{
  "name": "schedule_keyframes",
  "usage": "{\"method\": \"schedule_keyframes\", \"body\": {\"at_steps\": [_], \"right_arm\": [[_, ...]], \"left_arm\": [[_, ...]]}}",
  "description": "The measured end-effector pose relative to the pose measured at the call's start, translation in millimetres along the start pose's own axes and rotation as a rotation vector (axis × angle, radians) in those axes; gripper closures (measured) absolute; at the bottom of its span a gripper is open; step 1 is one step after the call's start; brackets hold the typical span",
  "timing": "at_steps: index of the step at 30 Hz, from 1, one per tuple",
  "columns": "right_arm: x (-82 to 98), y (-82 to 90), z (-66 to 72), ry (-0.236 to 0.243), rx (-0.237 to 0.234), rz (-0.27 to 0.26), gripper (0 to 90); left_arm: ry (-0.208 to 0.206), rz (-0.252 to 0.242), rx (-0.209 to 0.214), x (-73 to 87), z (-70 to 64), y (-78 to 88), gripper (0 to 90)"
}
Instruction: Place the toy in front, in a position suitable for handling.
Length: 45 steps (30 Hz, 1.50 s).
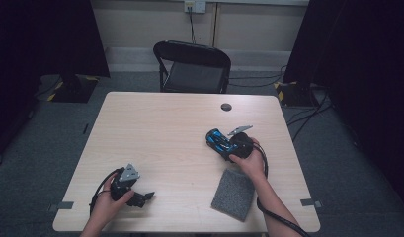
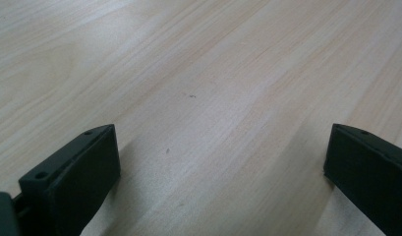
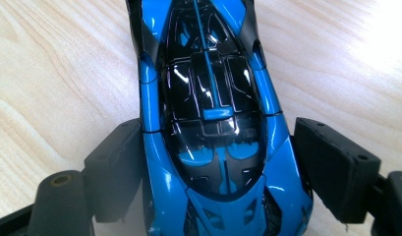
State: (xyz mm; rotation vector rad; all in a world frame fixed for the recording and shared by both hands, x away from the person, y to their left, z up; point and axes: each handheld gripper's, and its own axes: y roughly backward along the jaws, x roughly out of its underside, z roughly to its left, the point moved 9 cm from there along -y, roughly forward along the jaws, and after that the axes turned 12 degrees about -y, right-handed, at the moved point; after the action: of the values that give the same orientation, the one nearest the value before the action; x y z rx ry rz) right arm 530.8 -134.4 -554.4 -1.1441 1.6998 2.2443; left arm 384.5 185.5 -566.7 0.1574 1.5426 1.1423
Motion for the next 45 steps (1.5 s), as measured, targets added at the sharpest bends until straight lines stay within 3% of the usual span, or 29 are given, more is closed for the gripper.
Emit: {"method": "schedule_keyframes", "body": {"at_steps": [2,5,7,9,11,14,17,19,20,22,24,28,33,35,38,41,45], "right_arm": [[-0.8,2.3,-0.4,-0.003,-0.006,-0.011,21.3],[-5.1,8.1,0.1,-0.022,-0.026,-0.041,20.5],[-10.0,15.7,-1.5,-0.050,-0.038,-0.071,20.3],[-12.9,23.3,-4.6,-0.058,-0.032,-0.080,19.1],[-14.2,30.6,-8.2,-0.058,-0.024,-0.080,19.0],[-16.2,40.0,-13.3,-0.080,-0.017,-0.096,18.0],[-15.8,45.2,-17.2,-0.098,-0.012,-0.103,17.5],[-14.6,46.7,-18.4,-0.107,-0.009,-0.103,17.4],[-13.7,47.0,-18.5,-0.110,-0.008,-0.101,17.4],[-12.2,46.8,-18.3,-0.109,-0.009,-0.100,17.5],[-10.1,45.8,-18.2,-0.110,-0.003,-0.094,17.5],[-6.2,44.0,-18.7,-0.105,0.002,-0.086,18.0],[-1.8,44.0,-22.2,-0.103,0.010,-0.080,18.6],[-0.9,44.0,-24.2,-0.104,0.011,-0.081,18.9],[0.2,44.0,-25.4,-0.103,0.015,-0.084,18.9],[1.6,43.7,-24.8,-0.099,0.014,-0.080,18.9],[5.3,42.4,-24.2,-0.090,0.014,-0.073,18.9]], "left_arm": [[-0.008,0.003,0.008,-3.7,-2.2,-0.3,2.4],[-0.025,-0.001,0.018,-13.9,-7.6,-0.4,22.7],[-0.044,0.010,0.026,-20.7,-13.9,-1.3,13.8],[-0.064,0.004,0.041,-30.0,-20.4,-1.8,18.9],[-0.074,0.001,0.059,-41.4,-29.0,-1.7,15.6],[-0.086,-0.043,0.121,-69.4,-49.7,-2.8,16.1],[-0.108,-0.098,0.199,-104.8,-79.8,-8.3,16.0],[-0.110,-0.109,0.220,-111.9,-87.3,-10.5,16.0],[-0.090,-0.137,0.297,-130.3,-110.9,-19.6,16.0],[-0.072,-0.138,0.341,-141.1,-126.3,-29.5,15.7],[-0.098,-0.137,0.364,-150.8,-141.0,-42.4,16.6],[-0.115,-0.109,0.378,-163.3,-163.5,-69.4,23.4],[-0.158,-0.115,0.325,-173.2,-175.6,-88.3,39.1],[-0.178,-0.104,0.305,-174.1,-177.3,-92.6,43.3],[-0.196,-0.056,0.313,-167.6,-177.4,-99.9,44.6],[-0.190,-0.061,0.316,-164.4,-175.6,-101.1,47.7],[-0.210,-0.031,0.295,-153.7,-160.3,-93.0,50.3]]}}
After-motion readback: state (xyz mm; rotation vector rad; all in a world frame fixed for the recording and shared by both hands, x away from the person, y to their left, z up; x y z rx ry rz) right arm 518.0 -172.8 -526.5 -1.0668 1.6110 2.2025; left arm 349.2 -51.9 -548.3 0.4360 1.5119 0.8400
